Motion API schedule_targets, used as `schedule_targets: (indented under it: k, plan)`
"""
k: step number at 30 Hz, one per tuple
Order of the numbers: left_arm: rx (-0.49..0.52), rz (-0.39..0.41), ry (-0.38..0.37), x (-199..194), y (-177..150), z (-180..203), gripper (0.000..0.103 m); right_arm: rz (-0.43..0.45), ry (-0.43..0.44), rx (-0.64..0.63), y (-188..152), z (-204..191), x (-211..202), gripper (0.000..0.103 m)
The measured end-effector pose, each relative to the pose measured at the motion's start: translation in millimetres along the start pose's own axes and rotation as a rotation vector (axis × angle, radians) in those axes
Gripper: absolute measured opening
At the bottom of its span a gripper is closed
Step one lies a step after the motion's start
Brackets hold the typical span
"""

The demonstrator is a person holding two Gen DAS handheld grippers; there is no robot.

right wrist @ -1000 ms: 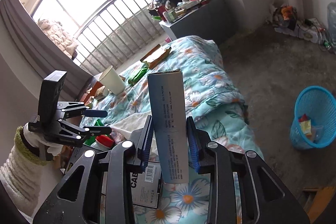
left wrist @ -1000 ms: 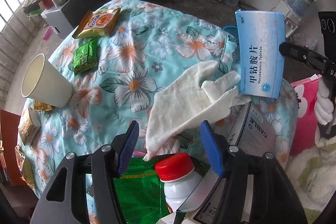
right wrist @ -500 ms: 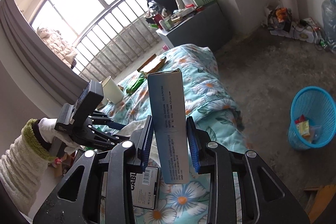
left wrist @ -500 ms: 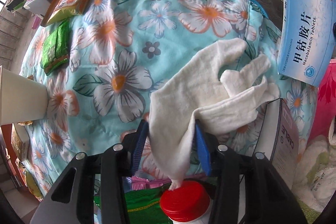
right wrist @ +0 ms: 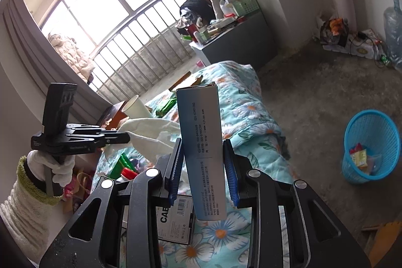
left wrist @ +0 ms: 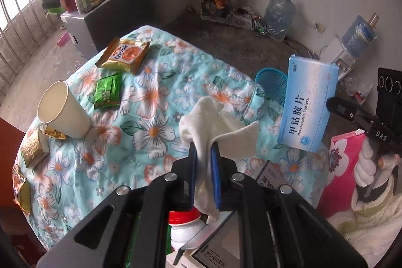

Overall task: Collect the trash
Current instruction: 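Carry the cloth and box over the blue wastebasket and open both grippers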

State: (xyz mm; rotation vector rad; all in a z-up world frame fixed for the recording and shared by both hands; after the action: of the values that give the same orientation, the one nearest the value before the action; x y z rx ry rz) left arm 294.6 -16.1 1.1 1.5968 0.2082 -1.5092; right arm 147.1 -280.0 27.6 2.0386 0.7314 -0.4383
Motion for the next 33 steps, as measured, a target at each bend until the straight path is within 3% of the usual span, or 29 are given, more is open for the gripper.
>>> schedule_targets:
  k: [6,12,19,33]
  plan:
    - [-0.051,0.213,0.040,-55.9,-21.0,33.4,0.011,0.012,0.017,-0.028,-4.3,-9.9,-10.3,0.029]
    - [-0.092,0.329,0.098,-77.1,-50.2,59.6,0.011,0.023,-0.001,-0.079,-5.2,-17.8,-17.9,0.029]
    - [-0.155,0.376,0.093,-65.3,-64.4,85.6,0.011,0.037,-0.022,-0.098,-7.2,-21.4,-29.2,0.029]
    - [-0.056,0.386,0.199,-50.8,-50.1,120.7,0.011,0.066,-0.073,-0.094,-8.4,-14.2,-42.6,0.029]
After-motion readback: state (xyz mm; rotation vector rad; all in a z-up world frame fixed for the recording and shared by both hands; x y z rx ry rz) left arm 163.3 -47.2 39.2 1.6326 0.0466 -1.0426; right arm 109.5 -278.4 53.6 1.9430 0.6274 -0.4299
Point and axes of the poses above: each gripper's, at about its wrist camera, not at the fingertips, and x roughly the way its jaws point, z to its right, y to its top, the point moved 3 cm from there along x, roughly the way its jaws point, and after that the axes turned 1 degree about z, right-handed, at the moved point
